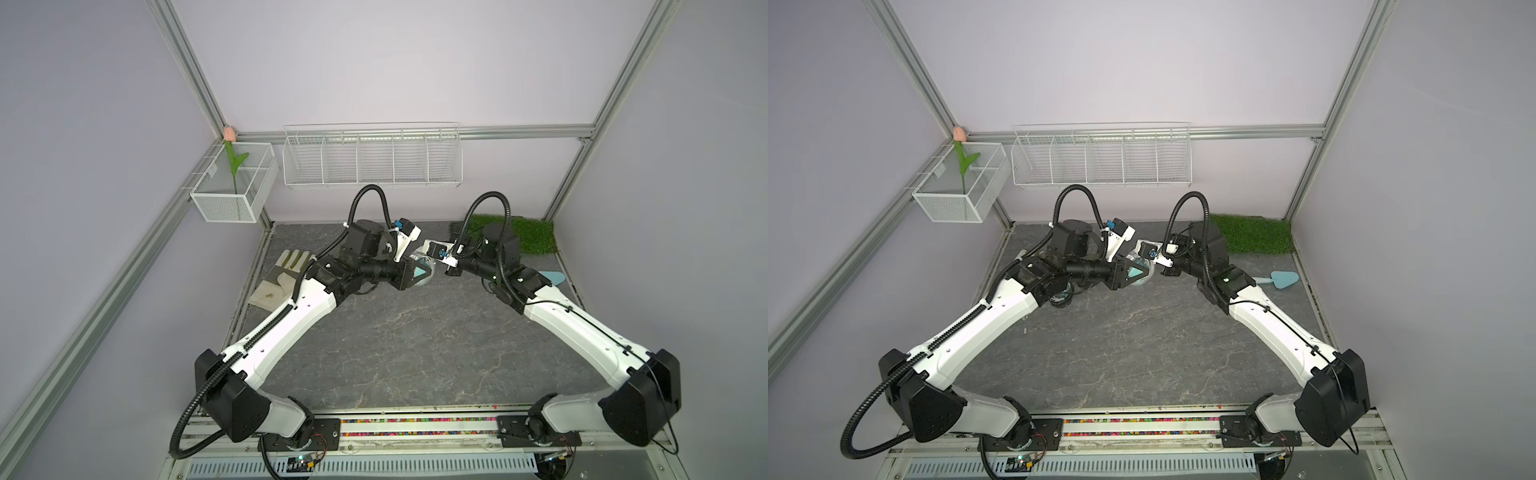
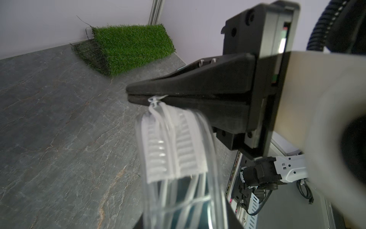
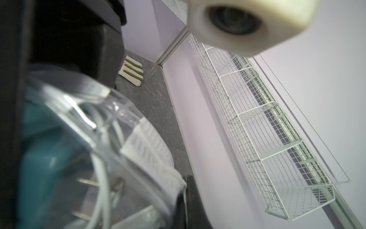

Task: Pack away charging kits
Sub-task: Zip the zipper on the storage bag.

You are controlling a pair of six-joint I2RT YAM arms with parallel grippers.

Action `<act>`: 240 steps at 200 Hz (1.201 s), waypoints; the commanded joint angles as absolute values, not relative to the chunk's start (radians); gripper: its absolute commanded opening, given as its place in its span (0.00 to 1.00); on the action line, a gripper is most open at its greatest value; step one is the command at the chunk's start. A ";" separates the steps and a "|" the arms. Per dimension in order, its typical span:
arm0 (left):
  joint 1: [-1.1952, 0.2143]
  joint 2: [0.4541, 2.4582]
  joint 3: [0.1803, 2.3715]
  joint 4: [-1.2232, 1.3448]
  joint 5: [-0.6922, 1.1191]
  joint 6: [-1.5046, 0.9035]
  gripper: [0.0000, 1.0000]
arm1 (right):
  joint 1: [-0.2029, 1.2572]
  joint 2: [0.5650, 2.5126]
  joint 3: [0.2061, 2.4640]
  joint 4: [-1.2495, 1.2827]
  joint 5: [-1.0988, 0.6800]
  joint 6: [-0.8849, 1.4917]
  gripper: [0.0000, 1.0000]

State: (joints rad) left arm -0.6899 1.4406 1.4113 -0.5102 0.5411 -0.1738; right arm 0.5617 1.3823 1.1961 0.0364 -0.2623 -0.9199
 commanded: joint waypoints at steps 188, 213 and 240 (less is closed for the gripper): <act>-0.724 1.183 1.172 0.073 0.392 -0.346 0.88 | 0.544 1.352 1.413 0.138 -0.303 -0.562 0.06; -0.724 1.176 1.136 0.185 0.377 -0.363 0.89 | 0.560 1.334 1.362 0.261 -0.265 -0.373 0.06; -0.723 1.190 1.105 0.309 0.359 -0.392 0.89 | 0.616 1.305 1.289 0.375 -0.158 -0.266 0.06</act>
